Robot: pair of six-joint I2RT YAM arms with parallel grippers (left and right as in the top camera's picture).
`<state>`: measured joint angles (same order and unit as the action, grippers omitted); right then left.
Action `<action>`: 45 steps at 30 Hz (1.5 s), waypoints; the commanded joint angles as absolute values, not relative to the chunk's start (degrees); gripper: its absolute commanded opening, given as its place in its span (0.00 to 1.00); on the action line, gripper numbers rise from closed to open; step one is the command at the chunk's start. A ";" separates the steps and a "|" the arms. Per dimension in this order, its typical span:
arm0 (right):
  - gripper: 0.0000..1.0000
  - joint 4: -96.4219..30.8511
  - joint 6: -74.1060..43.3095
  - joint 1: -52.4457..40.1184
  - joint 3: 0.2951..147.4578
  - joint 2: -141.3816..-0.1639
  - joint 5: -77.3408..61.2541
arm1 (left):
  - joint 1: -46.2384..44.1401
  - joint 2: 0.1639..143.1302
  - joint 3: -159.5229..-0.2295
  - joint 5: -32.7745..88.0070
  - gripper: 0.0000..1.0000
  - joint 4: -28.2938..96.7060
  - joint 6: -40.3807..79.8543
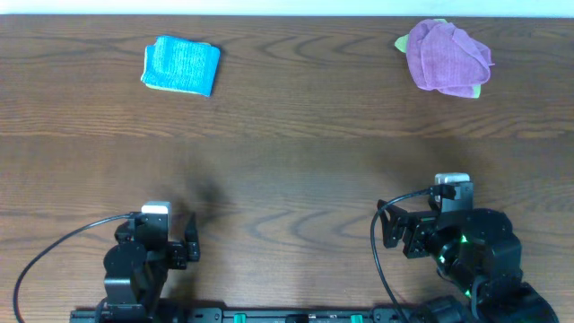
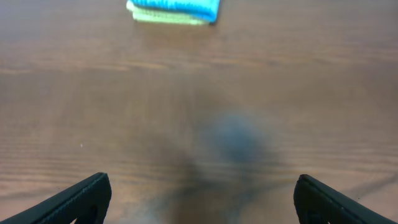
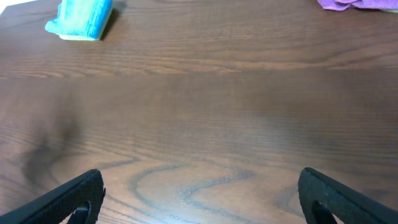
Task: Fold the cloth
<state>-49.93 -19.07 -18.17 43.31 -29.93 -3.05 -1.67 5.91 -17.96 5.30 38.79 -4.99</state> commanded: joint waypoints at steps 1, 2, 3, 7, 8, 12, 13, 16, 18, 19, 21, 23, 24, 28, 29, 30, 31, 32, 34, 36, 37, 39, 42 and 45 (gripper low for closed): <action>0.99 -49.98 -19.90 -17.58 43.16 -29.74 -3.27 | -1.96 3.81 -16.82 4.16 0.95 39.40 -6.44; 1.00 -49.98 -19.90 -17.58 43.16 -29.74 -3.27 | -1.96 3.49 -16.62 3.99 0.95 39.66 -6.46; 0.99 -49.98 -19.90 -17.58 43.16 -29.74 -3.27 | -1.96 3.22 -16.43 3.73 0.95 40.05 -6.46; 0.99 -49.98 -19.90 -17.58 43.16 -29.74 -3.27 | -1.98 2.24 -15.66 2.15 0.95 42.09 -6.46; 0.99 -49.98 -19.90 -17.58 43.16 -29.74 -3.27 | -1.96 1.91 -15.42 2.00 0.95 42.54 -6.46; 0.99 -49.98 -19.90 -17.58 43.16 -29.76 -3.27 | -1.98 0.30 -14.37 1.89 0.95 43.94 -6.46; 0.99 -49.98 -19.90 -17.58 43.16 -29.74 -3.27 | -1.98 0.21 -14.20 1.89 0.95 44.05 -6.46; 0.99 -49.98 -19.90 -17.58 43.16 -29.76 -3.27 | -2.11 0.21 -14.17 1.74 0.95 45.23 -6.48; 0.99 -49.98 -19.90 -17.58 43.16 -29.76 -3.27 | -2.57 0.21 -14.13 1.26 0.95 45.76 -6.48; 0.99 -49.98 -19.90 -17.58 43.16 -29.76 -3.27 | -2.83 0.21 -14.13 1.13 0.95 46.00 -6.48; 0.99 -49.98 -19.92 -17.58 43.16 -29.74 -3.27 | -3.05 0.21 -14.13 1.06 0.95 46.09 -6.48; 0.99 -49.98 -19.92 -17.58 43.16 -29.74 -3.27 | -3.05 0.21 -14.13 1.06 0.95 46.06 -6.44; 0.99 -49.98 -19.90 -17.58 43.16 -29.74 -3.27 | -3.05 0.21 -14.13 1.06 0.95 46.11 -6.44; 0.99 -49.98 -19.90 -17.58 43.16 -29.74 -3.27 | -3.05 0.21 -14.13 1.06 0.95 46.13 -6.44; 0.99 -49.98 -19.92 -17.58 43.16 -29.76 -3.27 | -3.05 0.21 -14.13 1.06 0.95 46.13 -6.44; 0.99 -49.98 -19.92 -17.58 43.16 -29.74 -3.27 | -3.05 0.21 -14.13 1.06 0.95 46.13 -6.44; 0.99 -49.98 -19.90 -17.58 43.16 -29.74 -3.27 | -3.05 0.21 -14.13 1.06 0.95 46.13 -6.44; 0.99 -49.98 -19.90 -17.58 43.16 -29.76 -3.27 | -3.05 0.21 -14.13 1.06 0.95 46.13 -6.44; 0.99 -49.98 -19.90 -17.58 43.16 -29.76 -3.27 | -3.05 0.21 -14.13 1.06 0.95 46.13 -6.44; 0.99 -49.98 -19.92 -17.58 43.16 -29.74 -3.27 | -3.05 0.21 -14.13 1.06 0.95 46.13 -6.44; 0.99 -49.98 -19.90 -17.58 43.16 -29.74 -3.27 | -3.05 0.21 -14.13 1.06 0.95 46.13 -6.44; 0.99 -49.98 -19.90 -17.58 43.16 -29.74 -3.27 | -3.05 0.21 -14.13 1.06 0.95 46.13 -6.44; 0.99 -49.98 -19.92 -17.58 43.16 -29.76 -3.27 | -3.05 0.21 -14.13 1.06 0.95 46.13 -6.44; 0.99 -49.98 -19.90 -17.58 43.16 -29.74 -3.25 | -3.05 0.21 -14.13 1.06 0.95 46.13 -6.44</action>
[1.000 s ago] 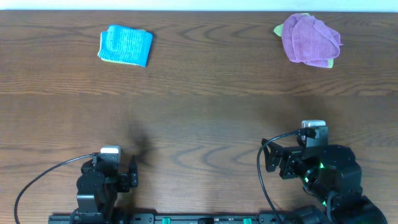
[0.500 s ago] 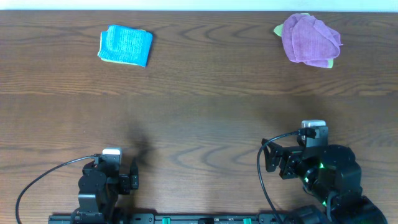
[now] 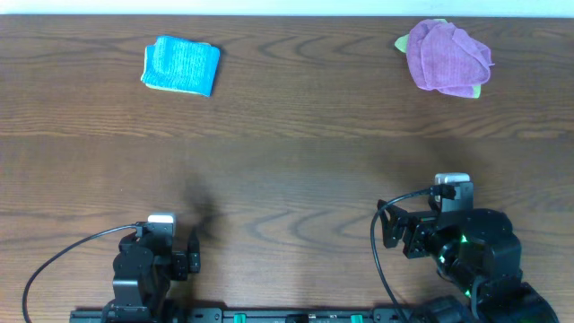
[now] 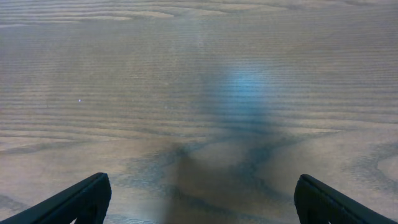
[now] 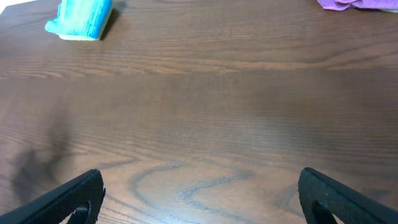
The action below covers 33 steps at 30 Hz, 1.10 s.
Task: Fold the cloth
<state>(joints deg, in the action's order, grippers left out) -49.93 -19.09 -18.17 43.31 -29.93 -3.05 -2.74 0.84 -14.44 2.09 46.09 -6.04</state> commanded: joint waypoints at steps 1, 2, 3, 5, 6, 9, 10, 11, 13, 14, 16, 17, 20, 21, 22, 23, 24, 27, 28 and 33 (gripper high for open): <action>0.99 -49.98 -19.90 -17.58 43.16 -29.76 -3.25 | -3.05 0.21 -14.13 1.06 0.95 46.13 -6.44; 0.99 -49.98 -19.90 -17.58 43.16 -29.74 -3.25 | -3.05 0.21 -14.13 1.06 0.95 46.13 -6.44; 0.99 -50.50 -19.79 -17.58 43.16 -29.74 -3.25 | -3.05 0.21 -14.13 1.06 0.95 46.13 -6.44; 0.99 -51.86 -19.68 -17.41 43.13 -29.69 -3.05 | -3.05 0.21 -14.13 1.06 0.95 46.13 -6.44; 0.99 -52.05 -19.38 -17.02 42.92 -29.63 -2.44 | -3.05 0.21 -14.13 1.06 0.95 46.13 -6.44; 0.99 -51.83 -19.18 -14.41 40.16 -28.40 1.85 | -3.05 0.21 -14.13 1.06 0.95 46.13 -6.44; 0.99 -51.27 -18.79 -13.82 38.85 -27.59 2.48 | -3.05 0.21 -14.13 1.06 0.95 46.13 -6.44; 0.99 -49.76 -17.21 -13.34 36.67 -26.11 2.83 | -3.05 0.21 -14.13 1.06 0.95 46.13 -6.44; 0.99 -46.72 -14.44 -12.75 32.73 -23.00 3.07 | -3.05 0.21 -14.13 1.06 0.95 46.13 -6.44; 0.99 -45.39 -13.63 -12.34 30.52 -21.02 3.22 | -3.05 0.21 -14.13 1.06 0.95 46.13 -6.44; 0.99 -43.66 -12.93 -11.31 26.72 -17.47 3.25 | -3.05 0.21 -14.13 1.06 0.95 46.13 -6.44; 0.99 -42.98 -12.34 -10.61 24.84 -15.77 3.22 | -3.05 0.21 -14.13 1.06 0.95 46.13 -6.44; 0.99 -42.09 -10.50 -8.64 20.34 -11.70 3.22 | -3.05 0.21 -14.13 1.06 0.95 46.13 -6.44; 0.99 -42.02 -9.96 -8.10 19.11 -10.57 3.20 | -3.05 0.21 -14.13 1.06 0.95 46.13 -6.44; 0.99 -41.98 -9.37 -7.62 17.96 -9.47 3.22 | -3.05 0.21 -14.13 1.06 0.95 46.13 -6.44; 0.99 -41.93 -8.86 -7.31 17.04 -8.67 3.22 | -3.05 0.21 -14.13 1.06 0.95 46.13 -6.44; 0.99 -41.85 -8.36 -7.01 16.08 -7.77 3.20 | -3.05 0.21 -14.13 1.06 0.95 46.13 -6.44; 0.99 -41.76 -6.76 -6.48 14.02 -5.58 3.20 | -3.05 0.21 -14.13 1.06 0.95 46.13 -6.44; 0.99 -41.76 -6.44 -6.37 13.45 -4.91 3.20 | -3.05 0.21 -14.13 1.06 0.95 46.13 -6.44; 0.99 -41.74 -5.50 -6.39 10.55 -1.74 3.18 | -3.05 0.21 -14.13 1.06 0.95 46.13 -6.44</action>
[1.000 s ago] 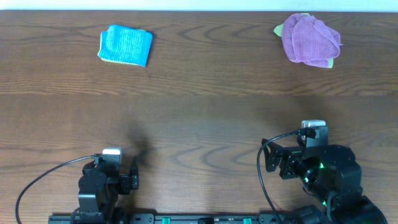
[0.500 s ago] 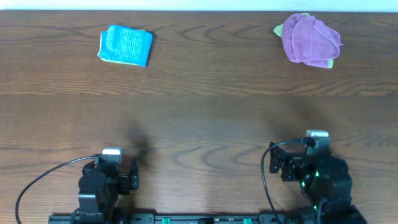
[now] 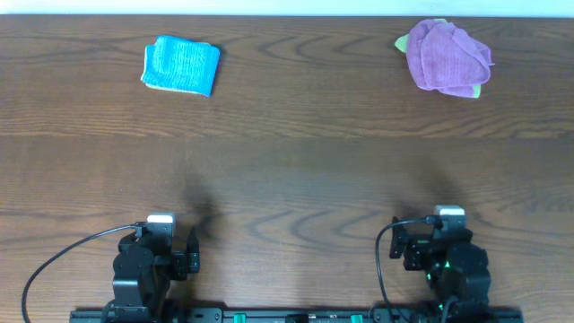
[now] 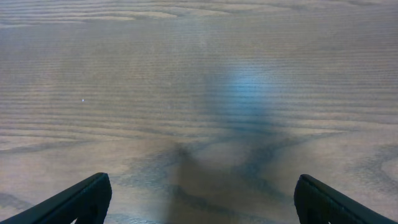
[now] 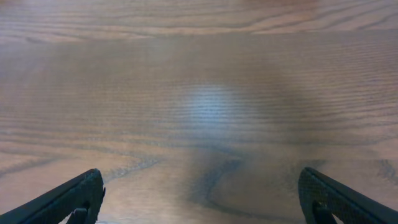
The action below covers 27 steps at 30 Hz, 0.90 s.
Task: Fold the cloth
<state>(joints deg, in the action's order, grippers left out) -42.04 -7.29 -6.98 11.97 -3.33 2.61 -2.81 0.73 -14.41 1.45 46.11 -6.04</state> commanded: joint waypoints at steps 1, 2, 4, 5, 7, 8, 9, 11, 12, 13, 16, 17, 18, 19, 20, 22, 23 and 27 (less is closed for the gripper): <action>0.99 -41.71 -5.50 -6.39 9.93 -1.34 3.18 | -3.05 0.21 -14.13 1.06 0.95 46.13 -6.44; 0.99 -41.56 -5.50 -6.39 9.43 -1.08 3.16 | -3.05 0.21 -14.13 1.06 0.95 46.13 -6.44; 0.99 -41.52 -5.17 -6.39 9.21 -0.93 3.01 | -3.05 0.21 -14.13 1.06 0.95 46.13 -6.44; 0.99 -41.50 -4.67 -6.39 9.19 -0.91 3.01 | -3.05 0.21 -14.13 1.06 0.95 46.13 -6.44; 0.99 -41.52 -3.18 -6.39 9.19 -0.91 3.03 | -3.05 0.21 -14.13 1.06 0.95 46.13 -6.44; 0.99 -41.58 -2.42 -6.39 9.19 -0.91 3.01 | -3.05 0.21 -14.13 1.06 0.95 46.13 -6.44; 0.99 -41.65 -1.91 -6.39 9.19 -0.91 3.03 | -3.05 0.21 -14.13 1.06 0.95 46.13 -6.44; 0.99 -41.67 -1.41 -6.39 9.19 -0.91 3.01 | -3.05 0.21 -14.13 1.06 0.95 46.13 -6.44; 0.99 -41.60 -1.43 -6.39 9.19 -0.91 2.98 | -3.05 0.21 -14.13 1.06 0.95 46.13 -6.44; 0.99 -41.58 -1.43 -6.39 9.21 -0.91 3.01 | -3.05 0.21 -14.13 1.06 0.95 46.13 -6.44; 0.99 -41.58 -1.43 -6.39 9.19 -0.91 3.01 | -3.05 0.21 -14.13 1.06 0.95 46.13 -6.44; 0.99 -41.58 -1.43 -6.39 9.19 -0.91 2.98 | -3.05 0.21 -14.13 1.06 0.95 46.13 -6.44; 0.99 -41.58 -1.43 -6.39 9.21 -0.91 2.98 | -3.05 0.21 -14.13 1.06 0.95 46.13 -6.44; 0.99 -41.58 -1.43 -6.39 9.21 -0.91 3.01 | -3.05 0.21 -14.13 1.06 0.95 46.13 -6.44; 0.99 -41.58 -1.43 -6.39 9.19 -0.91 3.01 | -3.05 0.21 -14.13 1.06 0.95 46.13 -6.44; 0.99 -41.58 -1.43 -6.39 9.19 -0.91 3.01 | -3.05 0.21 -14.13 1.06 0.95 46.13 -6.44; 0.99 -41.58 -1.43 -6.39 9.19 -0.91 3.01 | -3.05 0.21 -14.13 1.06 0.95 46.13 -6.44; 0.99 -41.58 -1.43 -6.39 9.19 -0.91 3.01 | -3.05 0.21 -14.13 1.06 0.95 46.13 -6.44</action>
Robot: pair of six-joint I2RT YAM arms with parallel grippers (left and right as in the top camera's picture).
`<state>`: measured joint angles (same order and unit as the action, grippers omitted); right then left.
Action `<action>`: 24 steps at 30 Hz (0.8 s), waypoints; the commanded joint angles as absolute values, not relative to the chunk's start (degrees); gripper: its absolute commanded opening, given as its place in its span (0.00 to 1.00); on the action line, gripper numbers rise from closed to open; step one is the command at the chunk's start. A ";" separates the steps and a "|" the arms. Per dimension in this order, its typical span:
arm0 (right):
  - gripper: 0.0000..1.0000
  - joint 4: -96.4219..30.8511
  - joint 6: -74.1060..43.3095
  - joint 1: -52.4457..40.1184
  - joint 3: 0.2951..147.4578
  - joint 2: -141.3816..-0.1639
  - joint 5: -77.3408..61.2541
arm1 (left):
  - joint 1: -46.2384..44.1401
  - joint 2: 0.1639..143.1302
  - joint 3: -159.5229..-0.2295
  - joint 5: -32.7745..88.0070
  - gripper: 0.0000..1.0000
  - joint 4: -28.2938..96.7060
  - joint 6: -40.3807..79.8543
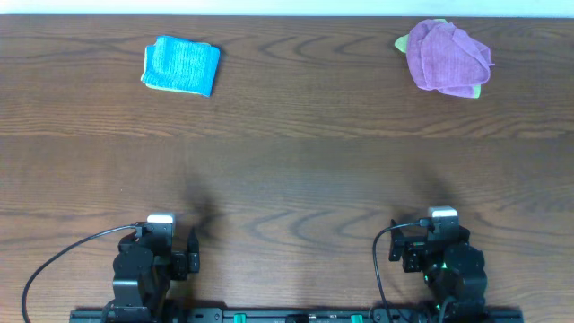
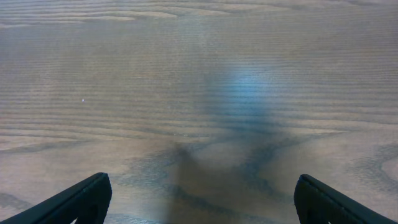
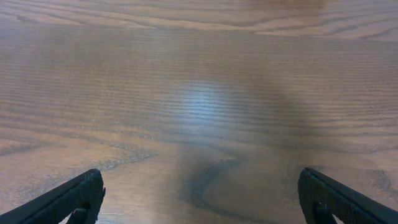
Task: Fold the cloth
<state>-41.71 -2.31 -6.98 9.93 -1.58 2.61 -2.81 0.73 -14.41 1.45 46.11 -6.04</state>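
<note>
A folded blue cloth (image 1: 180,65) lies flat at the far left of the table. A crumpled purple cloth (image 1: 446,57) on a green one lies at the far right. My left gripper (image 1: 164,235) rests at the near left edge, and in its wrist view the left gripper (image 2: 199,202) is open over bare wood. My right gripper (image 1: 441,230) rests at the near right edge; in its wrist view the right gripper (image 3: 200,200) is open over bare wood too. Neither cloth shows in the wrist views.
The brown wooden table (image 1: 296,170) spans the whole overhead view. The arm bases and a black rail (image 1: 287,315) line the near edge. Cables loop beside both arms.
The right arm has shifted slightly at the near edge, its wrist view tilted a little. The left arm and both cloths are unchanged.
Both arms were raised a little near the front edge, their wrist cameras seeing the blue cloth far off. Then the left arm was lowered to its base. Then the right arm was lowered too. Both grippers stayed open; neither cloth moved.
</note>
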 commanded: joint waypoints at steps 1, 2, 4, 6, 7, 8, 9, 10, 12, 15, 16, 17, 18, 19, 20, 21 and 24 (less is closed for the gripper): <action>0.99 -41.58 -1.43 -6.39 9.21 -0.91 3.01 | -3.05 0.21 -14.13 1.06 0.95 46.13 -6.44; 0.99 -41.58 -1.43 -6.39 9.19 -0.91 3.01 | -3.05 0.21 -14.13 1.06 0.95 46.13 -6.44; 0.99 -41.58 -1.43 -6.39 9.19 -0.91 3.01 | -3.05 0.21 -14.13 0.62 0.95 46.24 -6.83; 0.99 -41.58 -1.43 -6.39 9.21 -0.91 2.98 | -3.03 0.21 -14.13 -4.27 0.95 46.78 -9.08; 0.99 -41.58 -1.43 -6.39 9.19 -0.91 3.01 | -3.03 0.21 -14.13 -6.46 0.95 46.87 -9.21; 0.99 -41.58 -1.43 -6.39 9.21 -0.91 2.98 | -3.03 0.21 -14.13 -7.46 0.95 46.87 -9.21; 0.99 -41.58 -1.43 -6.39 9.21 -0.91 3.01 | -3.03 0.21 -14.13 -7.68 0.95 46.85 -9.19; 0.99 -41.58 -1.43 -6.39 9.21 -0.91 3.01 | -3.03 0.23 -14.13 -8.01 0.95 46.44 -9.19; 0.99 -41.58 -1.43 -6.39 9.21 -0.91 2.98 | -3.03 0.21 -14.13 -8.75 0.95 46.17 -9.19; 0.99 -41.58 -1.43 -6.39 9.21 -0.91 2.98 | -3.03 0.21 -14.13 -8.75 0.95 46.57 -9.19; 0.99 -41.58 -1.43 -6.39 9.19 -0.91 3.01 | -3.03 0.21 -14.13 -8.78 0.95 46.57 -9.19; 0.99 -41.58 -1.43 -6.39 9.19 -0.91 3.01 | -3.03 0.23 -14.13 -8.93 0.95 46.57 -9.23; 0.99 -41.58 -1.43 -6.39 9.21 -0.91 3.01 | -3.03 0.21 -14.13 -9.47 0.95 46.48 -9.21; 0.99 -41.58 -1.43 -6.39 9.19 -0.91 3.01 | -3.05 0.21 -14.13 -9.19 0.95 46.50 -9.04; 0.99 -41.58 -1.43 -6.39 9.21 -0.91 3.01 | -3.05 0.21 -14.13 -8.82 0.95 46.48 -8.64; 0.99 -41.58 -1.43 -6.39 9.21 -0.91 3.01 | -3.05 0.21 -14.13 -8.78 0.95 46.48 -8.54; 0.99 -41.58 -1.43 -6.39 9.19 -0.91 3.01 | -3.05 0.21 -14.13 -8.73 0.95 46.50 -6.39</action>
